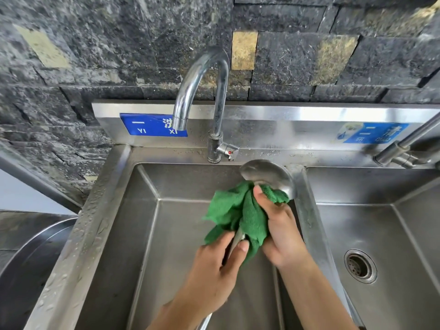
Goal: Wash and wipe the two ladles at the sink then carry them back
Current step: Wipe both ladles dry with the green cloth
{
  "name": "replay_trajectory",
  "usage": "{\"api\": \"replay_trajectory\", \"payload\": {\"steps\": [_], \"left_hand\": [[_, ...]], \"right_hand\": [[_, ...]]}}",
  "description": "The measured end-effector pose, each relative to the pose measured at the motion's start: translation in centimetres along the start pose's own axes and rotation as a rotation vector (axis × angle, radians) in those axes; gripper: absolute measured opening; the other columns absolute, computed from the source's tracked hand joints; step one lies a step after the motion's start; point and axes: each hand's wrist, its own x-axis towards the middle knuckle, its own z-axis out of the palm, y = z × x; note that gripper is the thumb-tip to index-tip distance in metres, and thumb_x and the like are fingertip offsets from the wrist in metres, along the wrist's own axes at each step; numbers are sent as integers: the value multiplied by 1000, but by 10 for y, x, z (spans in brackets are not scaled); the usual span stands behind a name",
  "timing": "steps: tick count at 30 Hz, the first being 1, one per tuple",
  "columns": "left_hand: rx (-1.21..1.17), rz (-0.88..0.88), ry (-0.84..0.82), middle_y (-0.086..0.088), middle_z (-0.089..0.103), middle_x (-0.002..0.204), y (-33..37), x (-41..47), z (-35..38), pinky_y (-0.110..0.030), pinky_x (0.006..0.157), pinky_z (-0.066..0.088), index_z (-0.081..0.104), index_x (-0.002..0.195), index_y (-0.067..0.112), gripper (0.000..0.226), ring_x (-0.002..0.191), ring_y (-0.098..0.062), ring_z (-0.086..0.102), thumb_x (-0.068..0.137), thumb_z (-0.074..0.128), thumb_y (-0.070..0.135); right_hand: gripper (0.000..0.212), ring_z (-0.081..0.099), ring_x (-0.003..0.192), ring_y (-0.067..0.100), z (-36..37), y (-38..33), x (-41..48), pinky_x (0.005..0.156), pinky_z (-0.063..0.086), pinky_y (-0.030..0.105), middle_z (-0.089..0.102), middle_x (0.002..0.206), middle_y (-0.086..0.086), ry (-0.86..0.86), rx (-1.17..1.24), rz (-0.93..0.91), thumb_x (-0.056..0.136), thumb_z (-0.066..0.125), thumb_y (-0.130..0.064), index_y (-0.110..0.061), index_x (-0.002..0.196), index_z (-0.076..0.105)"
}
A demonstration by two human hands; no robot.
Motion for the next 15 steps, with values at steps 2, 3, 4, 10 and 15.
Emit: {"api": "replay_trajectory", "payload": {"steps": [2,3,4,10,15], "left_hand": [[-103,-62,-65,-7,58,63,7,-3,0,-26,43,40,53,79,23,28,38,-19,51,100,47,41],[-136,-83,-92,-6,61,63,8,-8,-2,-26,44,41,56,81,23,28,38,-21,54,100,46,41],[-160,-113,-118,-4,63,62,6,-15,-4,-26,46,42,60,85,25,27,40,-22,56,100,46,42],[-121,-208,-125,2,61,63,-9,-49,-15,-25,45,41,60,81,33,25,41,-17,50,98,46,45],[-43,-92,-59,5,54,59,0,-28,4,-21,46,36,55,79,24,30,39,-11,44,101,43,40]], "right_hand": [[20,73,85,26,-1,-9,8,76,63,38,73,97,18,31,-3,-35,91,65,-21,-6,88,77],[18,72,86,26,-2,-15,13,80,62,39,73,98,17,63,3,-64,93,65,-20,-7,89,76],[16,72,90,28,-3,-24,20,86,61,42,74,100,16,104,12,-104,94,65,-19,-8,92,75],[25,75,96,26,-17,-85,47,86,61,43,77,102,11,244,42,-247,95,69,-23,-4,112,68],[24,76,91,29,-3,-69,21,80,62,41,78,97,12,218,17,-208,98,65,-19,1,110,66]]}}
